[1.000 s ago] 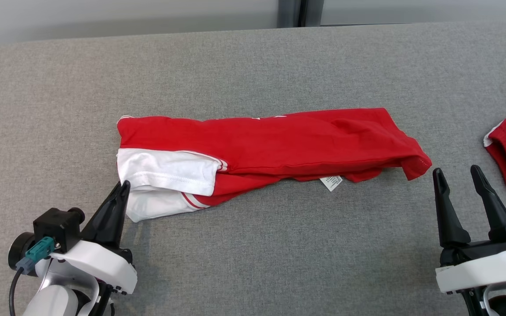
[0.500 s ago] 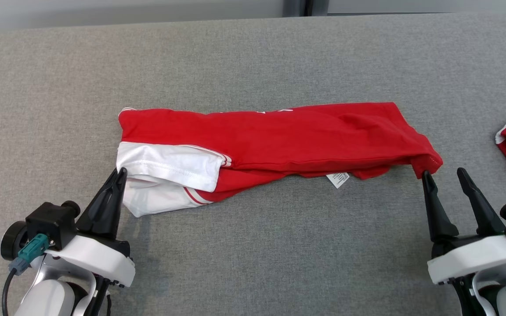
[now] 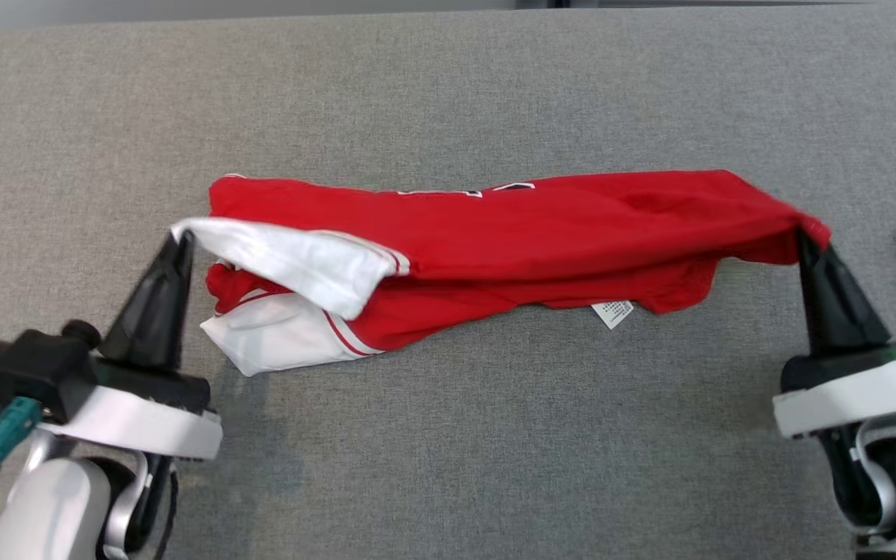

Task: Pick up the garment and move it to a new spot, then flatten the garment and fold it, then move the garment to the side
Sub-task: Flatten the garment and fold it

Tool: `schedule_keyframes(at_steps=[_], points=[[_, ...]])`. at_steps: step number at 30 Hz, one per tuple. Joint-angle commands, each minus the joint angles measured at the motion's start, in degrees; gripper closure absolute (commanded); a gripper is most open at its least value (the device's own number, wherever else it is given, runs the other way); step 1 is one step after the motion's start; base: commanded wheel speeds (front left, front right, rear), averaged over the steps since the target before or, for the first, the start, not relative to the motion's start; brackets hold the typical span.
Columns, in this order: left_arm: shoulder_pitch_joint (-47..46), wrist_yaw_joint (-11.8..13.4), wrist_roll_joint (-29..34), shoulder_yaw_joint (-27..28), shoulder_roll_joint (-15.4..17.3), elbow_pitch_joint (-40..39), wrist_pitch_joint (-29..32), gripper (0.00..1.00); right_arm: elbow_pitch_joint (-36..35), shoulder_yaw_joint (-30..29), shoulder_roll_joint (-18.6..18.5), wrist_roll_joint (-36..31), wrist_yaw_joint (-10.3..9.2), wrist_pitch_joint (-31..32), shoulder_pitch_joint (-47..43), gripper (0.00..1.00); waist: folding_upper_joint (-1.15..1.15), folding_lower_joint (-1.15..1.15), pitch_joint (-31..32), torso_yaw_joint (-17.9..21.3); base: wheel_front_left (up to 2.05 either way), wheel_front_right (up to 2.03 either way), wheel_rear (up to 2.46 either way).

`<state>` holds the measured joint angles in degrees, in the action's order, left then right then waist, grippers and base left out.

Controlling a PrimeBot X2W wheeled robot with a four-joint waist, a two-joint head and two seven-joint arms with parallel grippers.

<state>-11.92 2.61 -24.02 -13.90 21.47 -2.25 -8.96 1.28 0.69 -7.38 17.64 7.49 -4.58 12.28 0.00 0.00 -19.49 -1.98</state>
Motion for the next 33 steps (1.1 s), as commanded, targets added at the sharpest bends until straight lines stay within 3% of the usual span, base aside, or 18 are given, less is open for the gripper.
schedule_keyframes(at_steps=[1, 11, 21, 33], points=[[-1.3, 0.46, 0.63, 0.51, 0.69, -0.98, -0.4, 1.0, -0.94, -0.29, -0.61, -0.38, 0.02, -0.6, 1.22, 1.0, 0.0, 0.0, 0.17, 0.08, 0.0, 0.0, 0.0], [-11.19, 1.9, 2.88, 4.09, 4.03, -9.57, 0.0, 1.0, -9.42, -2.2, -5.46, -1.67, 0.02, 2.18, 12.13, 1.0, 0.0, 0.0, 2.67, 0.78, 0.0, 0.0, 0.0], [-27.58, -0.04, 5.72, 4.61, 7.43, -15.07, 2.97, 1.0, -15.78, -5.09, -9.48, -0.33, 0.02, 7.96, 22.81, 1.0, 0.0, 0.0, 5.21, 0.24, 0.0, 0.0, 0.0], [-34.6, -1.6, 4.55, 3.36, 7.35, -13.11, 5.02, 1.0, -14.13, -4.96, -7.42, 2.08, 0.02, 9.68, 24.81, 1.0, 0.0, 0.0, 4.63, 1.63, 0.0, 0.0, 0.0]])
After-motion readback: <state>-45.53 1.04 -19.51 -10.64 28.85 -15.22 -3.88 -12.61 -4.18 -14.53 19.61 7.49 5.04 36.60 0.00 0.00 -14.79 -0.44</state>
